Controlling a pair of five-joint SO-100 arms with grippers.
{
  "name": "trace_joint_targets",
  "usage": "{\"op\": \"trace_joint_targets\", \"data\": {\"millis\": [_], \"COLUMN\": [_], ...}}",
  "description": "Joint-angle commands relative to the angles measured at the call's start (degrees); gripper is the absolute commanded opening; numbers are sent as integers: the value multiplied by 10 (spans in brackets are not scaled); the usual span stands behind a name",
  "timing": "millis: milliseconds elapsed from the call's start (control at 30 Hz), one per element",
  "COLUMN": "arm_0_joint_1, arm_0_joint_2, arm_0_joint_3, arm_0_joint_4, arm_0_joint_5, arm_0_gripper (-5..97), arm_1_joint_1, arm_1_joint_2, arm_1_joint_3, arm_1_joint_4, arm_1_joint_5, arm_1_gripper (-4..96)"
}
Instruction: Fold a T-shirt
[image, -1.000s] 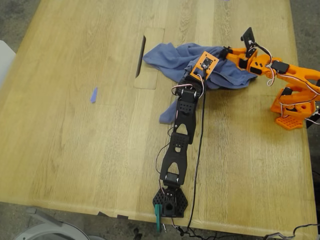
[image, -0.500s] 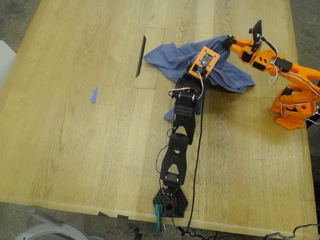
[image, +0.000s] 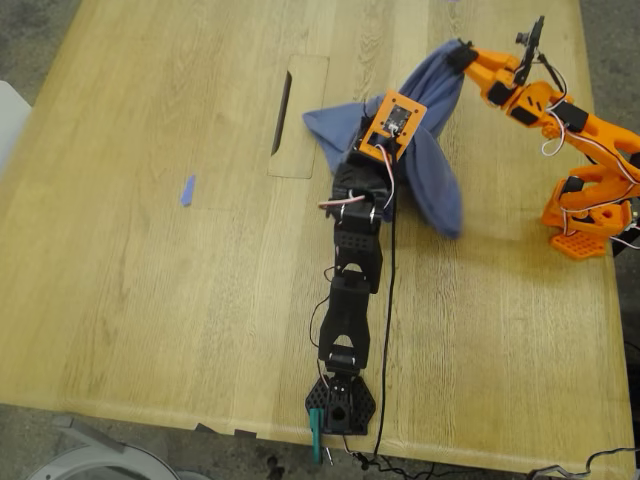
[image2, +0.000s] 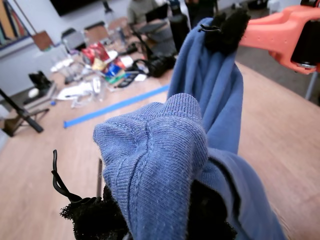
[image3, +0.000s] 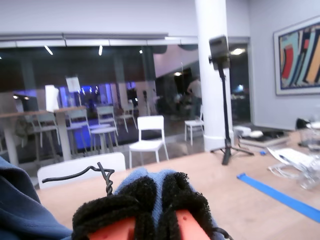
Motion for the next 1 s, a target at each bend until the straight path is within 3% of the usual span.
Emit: {"op": "trace_joint_targets", "data": {"millis": [0,967], "arm_0_joint_1": [-17,-33], "arm_0_joint_2": [121,246], "arm_0_joint_3": [-23,-25], "arm_0_joint_4": [-4,-123], "arm_0_joint_5": [-10,-6], "arm_0_gripper": [0,0], "arm_1_joint_1": [-10,-102], "arm_1_joint_2": [-7,-61], "arm_1_joint_3": [-81,-272], "arm_1_joint_4": [2,-60], "arm_1_joint_5": [-4,-41], "arm_1_gripper": [-2,-2]}}
